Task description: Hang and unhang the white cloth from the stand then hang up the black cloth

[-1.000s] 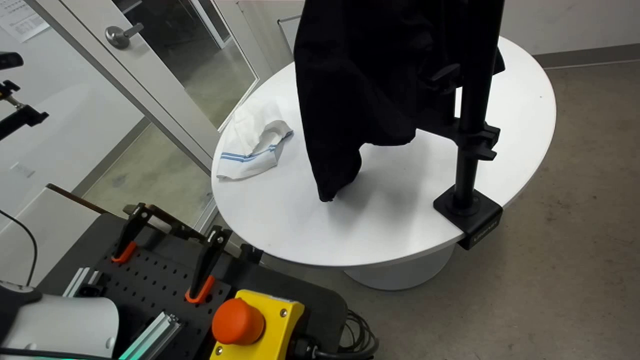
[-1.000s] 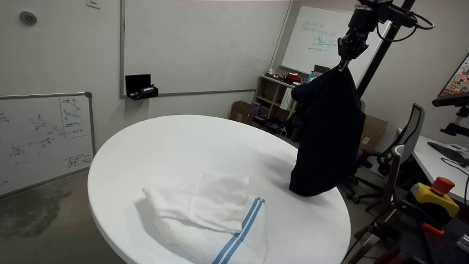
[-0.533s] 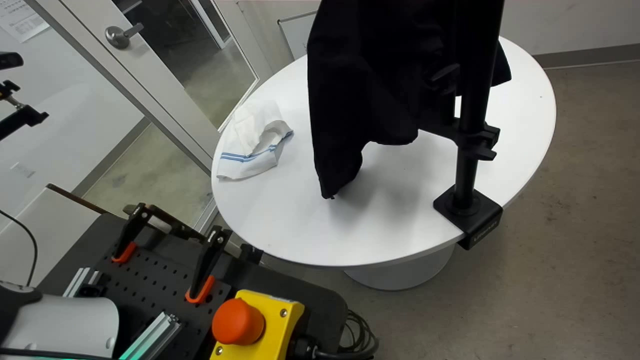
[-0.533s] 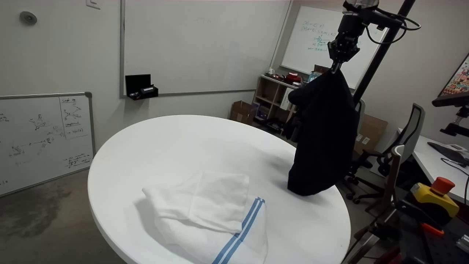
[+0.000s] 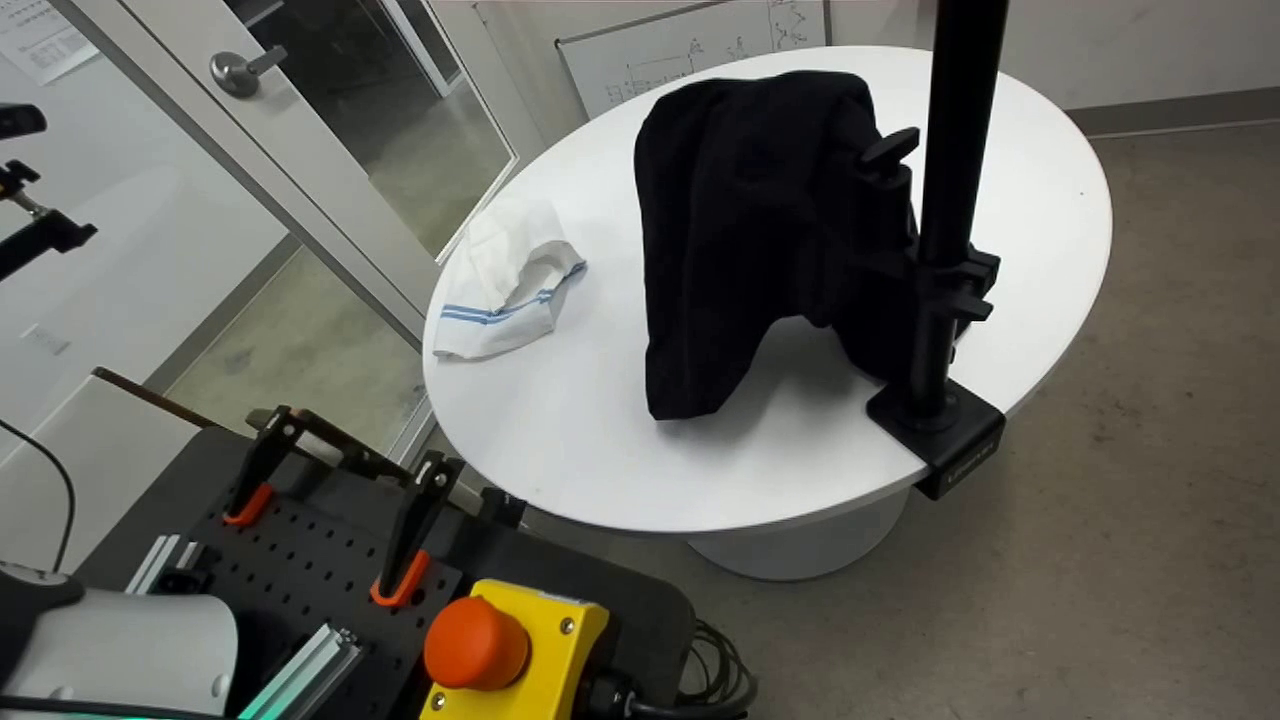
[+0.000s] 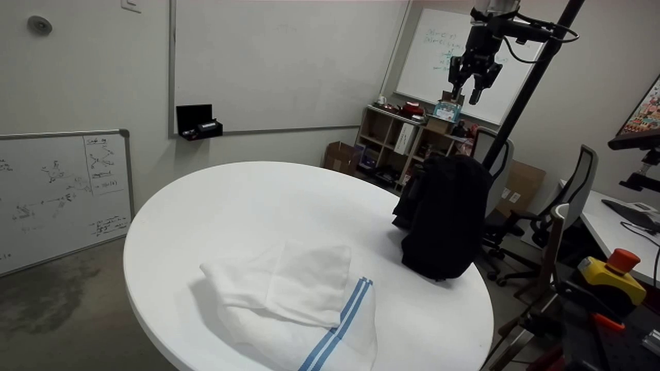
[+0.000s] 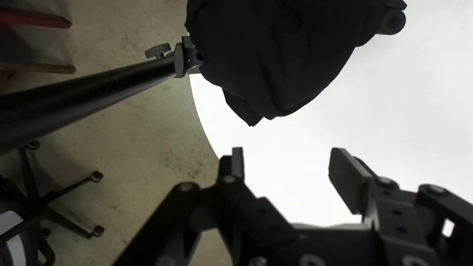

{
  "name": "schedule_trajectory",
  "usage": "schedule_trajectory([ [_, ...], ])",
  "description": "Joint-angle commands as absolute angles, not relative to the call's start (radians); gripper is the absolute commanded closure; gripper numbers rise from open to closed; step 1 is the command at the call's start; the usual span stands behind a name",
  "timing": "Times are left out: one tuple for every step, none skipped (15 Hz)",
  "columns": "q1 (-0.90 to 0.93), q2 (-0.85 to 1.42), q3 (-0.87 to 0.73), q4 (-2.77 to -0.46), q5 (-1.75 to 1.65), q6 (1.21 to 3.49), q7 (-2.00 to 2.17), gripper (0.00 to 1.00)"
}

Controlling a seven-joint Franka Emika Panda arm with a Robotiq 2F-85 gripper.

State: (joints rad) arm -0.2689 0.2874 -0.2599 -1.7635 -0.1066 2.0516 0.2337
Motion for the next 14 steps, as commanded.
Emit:
schedule_trajectory([
  [-0.262,0.328,-0.266,-1.695,-0.099,1.999,0.256,0.08],
  [-0.259,0.324,-0.263,-1.699,-0.103,1.996,0.247,0.01],
  [-0.257,0.316,-0.259,-1.712,-0.104,2.001,0.236,0.0],
  [-0.255,0.303,-0.251,-1.73,-0.099,2.003,0.21,0.0],
  [-0.252,0.29,-0.245,-1.75,-0.101,2.001,0.193,0.0],
  [-0.246,0.28,-0.24,-1.766,-0.108,1.998,0.182,0.0],
  [-0.24,0.269,-0.233,-1.785,-0.114,1.988,0.154,0.0],
  [-0.235,0.262,-0.227,-1.798,-0.118,1.981,0.134,0.0],
  [-0.226,0.247,-0.22,-1.823,-0.128,1.978,0.115,0.0],
  [-0.215,0.234,-0.214,-1.845,-0.142,1.972,0.104,0.0],
  [-0.23,0.288,-0.226,-1.783,-0.118,1.988,0.138,0.0],
  [-0.222,0.279,-0.221,-1.799,-0.124,1.985,0.13,0.0],
  [-0.217,0.272,-0.218,-1.811,-0.127,1.985,0.128,0.0],
  [-0.213,0.266,-0.217,-1.819,-0.128,1.985,0.127,0.0],
])
